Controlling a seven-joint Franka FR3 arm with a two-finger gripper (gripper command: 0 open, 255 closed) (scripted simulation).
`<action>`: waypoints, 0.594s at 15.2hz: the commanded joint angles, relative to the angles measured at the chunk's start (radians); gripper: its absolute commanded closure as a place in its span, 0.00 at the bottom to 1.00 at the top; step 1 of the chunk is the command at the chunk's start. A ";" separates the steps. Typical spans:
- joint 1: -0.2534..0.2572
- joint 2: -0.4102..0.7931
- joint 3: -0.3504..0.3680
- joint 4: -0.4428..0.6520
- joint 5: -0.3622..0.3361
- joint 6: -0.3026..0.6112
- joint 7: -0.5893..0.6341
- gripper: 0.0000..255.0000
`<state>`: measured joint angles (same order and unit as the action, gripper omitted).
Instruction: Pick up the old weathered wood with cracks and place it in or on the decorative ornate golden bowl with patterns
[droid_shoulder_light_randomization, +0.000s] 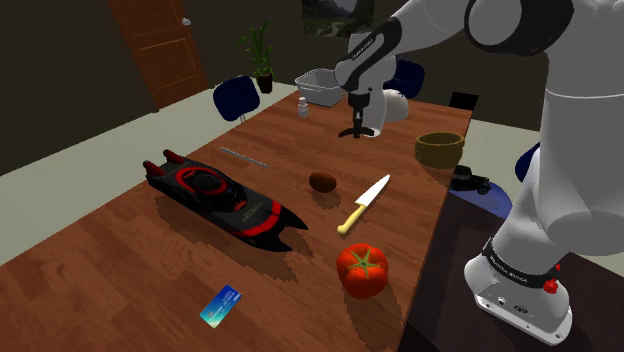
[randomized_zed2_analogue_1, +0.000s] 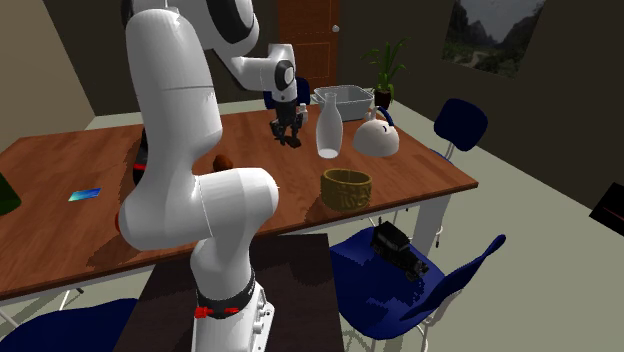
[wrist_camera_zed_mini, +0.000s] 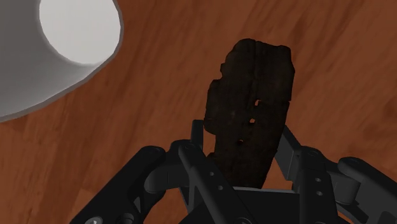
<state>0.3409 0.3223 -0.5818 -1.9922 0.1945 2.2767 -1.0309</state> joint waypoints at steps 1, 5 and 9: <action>0.007 -0.019 -0.006 0.007 -0.014 -0.023 0.011 1.00; 0.015 -0.050 -0.016 0.026 -0.039 -0.067 0.026 1.00; 0.022 -0.078 -0.024 0.049 -0.060 -0.114 0.039 1.00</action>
<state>0.3628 0.2507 -0.6039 -1.9493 0.1390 2.1746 -0.9931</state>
